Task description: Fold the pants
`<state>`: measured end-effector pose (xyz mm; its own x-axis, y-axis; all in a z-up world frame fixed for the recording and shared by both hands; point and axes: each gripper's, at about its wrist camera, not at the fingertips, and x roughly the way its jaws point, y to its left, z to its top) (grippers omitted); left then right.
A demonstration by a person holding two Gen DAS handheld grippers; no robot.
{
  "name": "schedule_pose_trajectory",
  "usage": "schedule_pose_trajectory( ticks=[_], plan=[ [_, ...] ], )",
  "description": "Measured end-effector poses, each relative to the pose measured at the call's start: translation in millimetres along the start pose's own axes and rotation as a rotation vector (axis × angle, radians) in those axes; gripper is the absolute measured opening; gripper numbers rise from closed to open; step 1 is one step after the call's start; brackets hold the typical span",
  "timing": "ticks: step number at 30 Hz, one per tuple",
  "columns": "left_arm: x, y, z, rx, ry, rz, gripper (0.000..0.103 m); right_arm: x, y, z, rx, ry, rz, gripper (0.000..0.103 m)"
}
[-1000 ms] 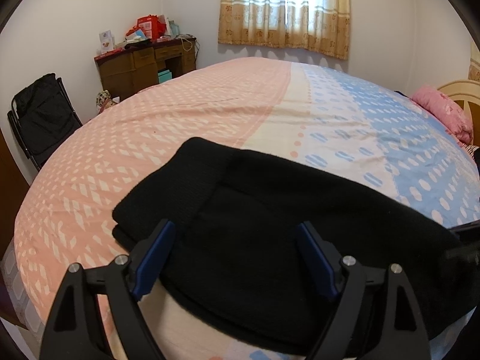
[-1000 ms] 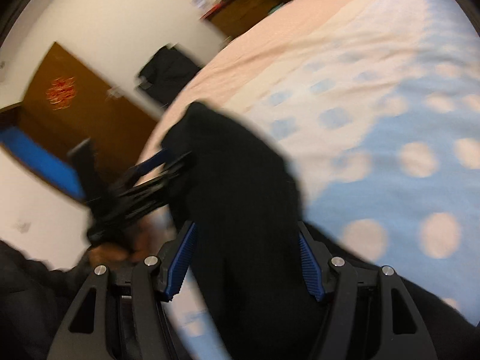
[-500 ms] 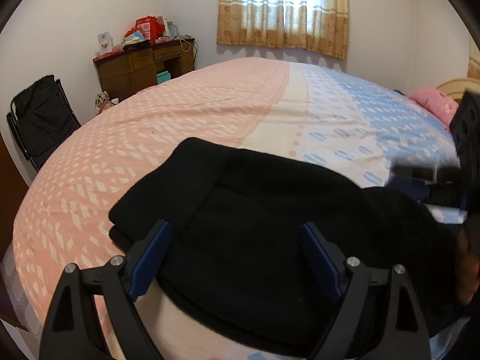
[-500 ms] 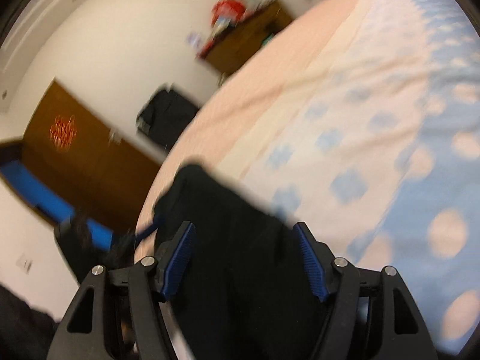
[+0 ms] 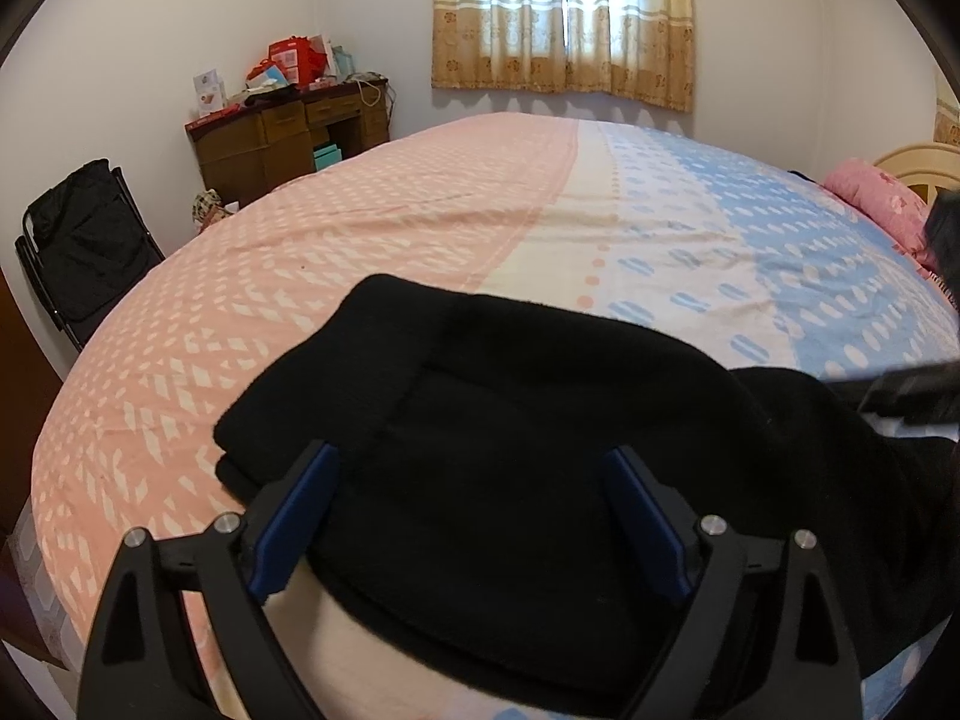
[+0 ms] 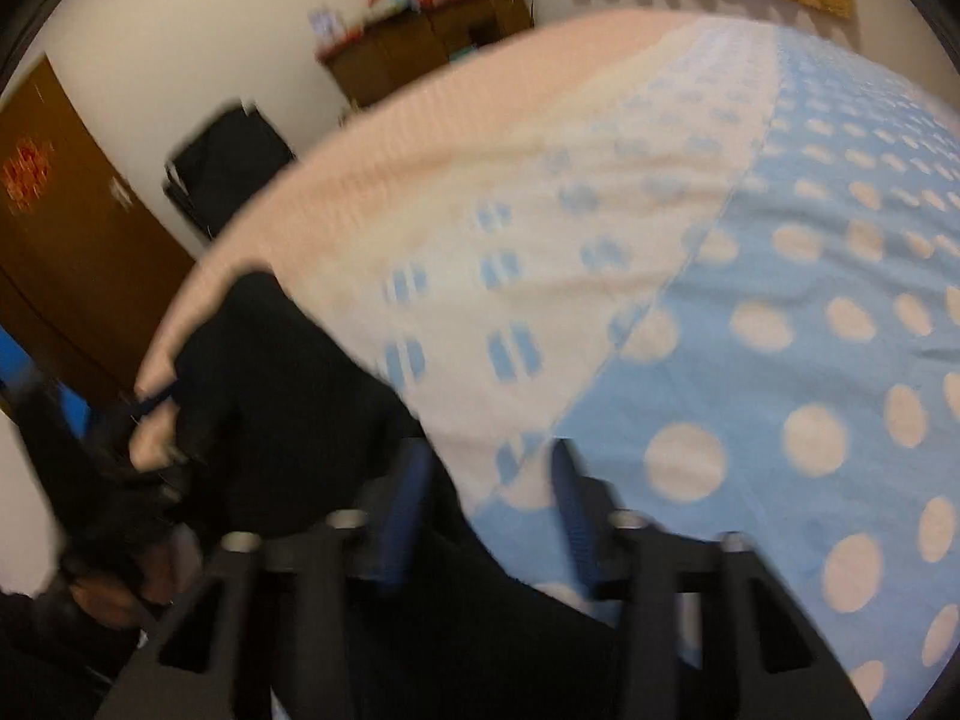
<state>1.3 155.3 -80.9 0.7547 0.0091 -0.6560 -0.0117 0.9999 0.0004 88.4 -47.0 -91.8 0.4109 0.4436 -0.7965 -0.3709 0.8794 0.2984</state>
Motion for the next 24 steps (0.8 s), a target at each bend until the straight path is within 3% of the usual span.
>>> schedule_pose_trajectory(
  ticks=[4,8,11,15,19,22,24],
  plan=[
    [0.0,0.4,-0.2,-0.001,-0.001,-0.002,0.093,5.3,11.6,-4.7,-0.027,0.002,0.019,0.022],
    [-1.2,1.5,-0.3,-0.006,-0.004,-0.008,0.093,-6.2,4.5,-7.3,0.028,-0.035,0.057,0.022],
    [-2.5,2.2,-0.1,-0.01,-0.004,-0.013,0.093,-4.7,-1.2,-9.6,0.083,-0.013,0.097,0.022],
    [-3.5,3.7,0.3,-0.015,-0.005,-0.022,0.093,-7.8,8.6,-12.9,0.041,0.001,0.075,0.022],
    [-3.2,3.8,0.7,-0.017,-0.005,-0.022,0.093,-25.3,-1.7,-14.4,0.075,-0.054,0.093,0.023],
    [-3.2,3.8,0.6,-0.013,-0.004,-0.021,0.094,-26.3,-2.0,-13.1,0.056,-0.052,0.075,0.037],
    [-3.2,3.7,0.6,-0.014,-0.004,-0.021,0.094,-21.1,-0.5,-12.9,0.042,-0.033,0.074,0.04]
  ],
)
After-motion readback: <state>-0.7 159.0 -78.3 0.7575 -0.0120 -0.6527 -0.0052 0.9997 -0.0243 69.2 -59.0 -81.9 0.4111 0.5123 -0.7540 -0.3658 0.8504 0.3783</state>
